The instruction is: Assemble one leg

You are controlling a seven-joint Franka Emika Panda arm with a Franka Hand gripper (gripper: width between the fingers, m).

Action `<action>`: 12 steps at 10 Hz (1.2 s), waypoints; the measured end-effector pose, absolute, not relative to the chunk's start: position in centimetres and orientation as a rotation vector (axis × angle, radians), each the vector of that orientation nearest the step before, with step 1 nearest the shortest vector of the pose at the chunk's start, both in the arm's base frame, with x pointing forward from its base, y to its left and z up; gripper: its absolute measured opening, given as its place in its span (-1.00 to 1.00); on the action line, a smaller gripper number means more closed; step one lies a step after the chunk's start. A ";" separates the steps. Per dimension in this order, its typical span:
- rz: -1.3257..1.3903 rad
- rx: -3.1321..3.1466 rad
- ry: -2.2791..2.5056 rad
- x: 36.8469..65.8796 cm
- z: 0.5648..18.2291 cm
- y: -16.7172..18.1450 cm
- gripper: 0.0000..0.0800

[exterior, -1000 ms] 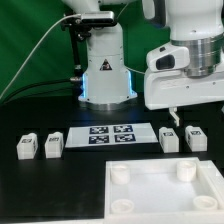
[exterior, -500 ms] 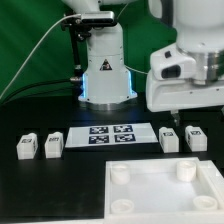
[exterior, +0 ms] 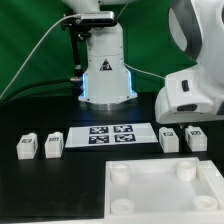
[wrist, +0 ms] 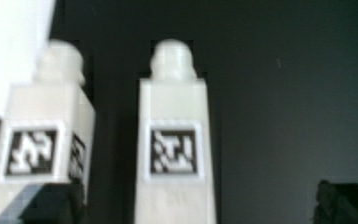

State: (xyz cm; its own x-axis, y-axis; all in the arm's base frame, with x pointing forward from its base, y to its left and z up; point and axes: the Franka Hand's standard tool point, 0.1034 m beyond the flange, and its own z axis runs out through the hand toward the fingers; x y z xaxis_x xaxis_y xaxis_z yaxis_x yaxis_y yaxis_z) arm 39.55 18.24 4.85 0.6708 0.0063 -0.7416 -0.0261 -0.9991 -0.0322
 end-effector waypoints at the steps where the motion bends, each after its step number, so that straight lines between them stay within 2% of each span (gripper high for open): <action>1: 1.388 -2.777 0.008 39.6 4.6 18.2 0.62; 3: 1.385 -2.772 0.008 40.2 4.2 18.5 0.62; 9: 1.353 -2.796 0.003 37.7 1.1 19.1 0.62; 11: 1.359 -2.796 -0.003 37.5 1.0 19.3 0.62; 12: 1.359 -2.796 -0.003 37.5 1.0 19.2 0.35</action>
Offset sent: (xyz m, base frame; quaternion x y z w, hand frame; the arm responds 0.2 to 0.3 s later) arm -0.0121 0.0098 -0.0145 -0.0223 0.0224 0.0171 0.9994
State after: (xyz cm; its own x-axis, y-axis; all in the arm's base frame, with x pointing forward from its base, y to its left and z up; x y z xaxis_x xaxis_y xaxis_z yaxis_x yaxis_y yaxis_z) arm 37.50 19.24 1.00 0.6178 0.0157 -0.7862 -0.0128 -0.9995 -0.0299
